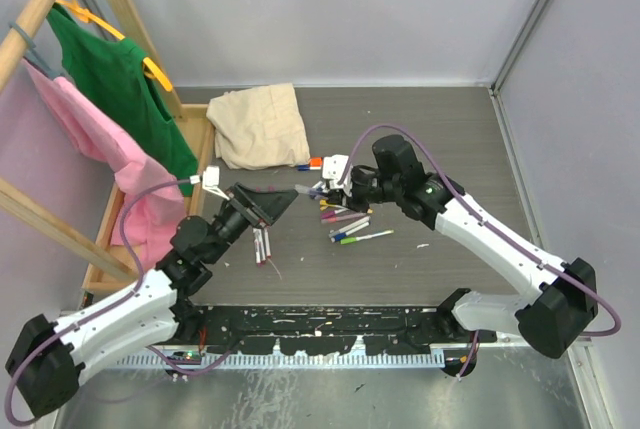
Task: Open the pen caps
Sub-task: Open the pen cap from the pen.
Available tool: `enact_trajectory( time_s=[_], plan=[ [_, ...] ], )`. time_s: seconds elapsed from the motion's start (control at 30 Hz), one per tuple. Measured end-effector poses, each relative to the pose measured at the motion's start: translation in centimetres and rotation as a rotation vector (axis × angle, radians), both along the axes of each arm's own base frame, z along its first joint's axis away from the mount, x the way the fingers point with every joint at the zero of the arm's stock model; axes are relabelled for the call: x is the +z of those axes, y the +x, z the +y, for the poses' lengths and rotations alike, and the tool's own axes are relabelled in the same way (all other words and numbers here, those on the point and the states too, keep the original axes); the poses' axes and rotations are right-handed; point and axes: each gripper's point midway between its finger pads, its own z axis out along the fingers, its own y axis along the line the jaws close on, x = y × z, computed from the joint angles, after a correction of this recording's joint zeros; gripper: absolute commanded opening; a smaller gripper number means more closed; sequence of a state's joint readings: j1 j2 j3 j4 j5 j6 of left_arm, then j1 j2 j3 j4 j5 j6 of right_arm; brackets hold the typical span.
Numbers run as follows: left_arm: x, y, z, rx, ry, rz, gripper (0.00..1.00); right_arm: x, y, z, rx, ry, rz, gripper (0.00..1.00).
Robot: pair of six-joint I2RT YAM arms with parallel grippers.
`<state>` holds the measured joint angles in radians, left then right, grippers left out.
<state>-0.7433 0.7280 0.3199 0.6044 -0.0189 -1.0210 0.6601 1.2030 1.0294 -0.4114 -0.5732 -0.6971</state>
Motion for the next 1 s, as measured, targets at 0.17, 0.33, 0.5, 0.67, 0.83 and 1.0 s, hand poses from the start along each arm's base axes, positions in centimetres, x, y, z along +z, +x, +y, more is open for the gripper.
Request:
enact_trajectory(
  time_s=[0.17, 0.33, 0.5, 0.67, 0.83, 1.0],
  plan=[
    [-1.6, 1.5, -1.4, 0.041, 0.004, 0.089, 0.81, 0.7, 0.1, 0.9, -0.035, 0.051, 0.036, 0.01],
    [-1.2, 2.8, -2.7, 0.057, -0.008, 0.112, 0.66, 0.1, -0.1, 2.1, -0.034, 0.045, 0.049, 0.01],
    [-0.5, 3.3, -3.0, 0.068, -0.029, 0.101, 0.48, -1.0, 0.0, 2.7, -0.048, 0.014, 0.054, 0.01],
    [-0.6, 3.5, -2.9, 0.080, -0.031, 0.102, 0.36, -0.9, 0.6, 2.5, -0.079, 0.009, 0.037, 0.01],
    [-0.8, 3.7, -2.7, 0.095, -0.023, 0.107, 0.27, -0.8, 1.0, 2.4, -0.099, 0.007, 0.026, 0.01],
    [-1.1, 3.8, -2.4, 0.115, -0.010, 0.117, 0.03, -0.7, 1.2, 2.4, -0.103, 0.009, 0.020, 0.01]
  ],
)
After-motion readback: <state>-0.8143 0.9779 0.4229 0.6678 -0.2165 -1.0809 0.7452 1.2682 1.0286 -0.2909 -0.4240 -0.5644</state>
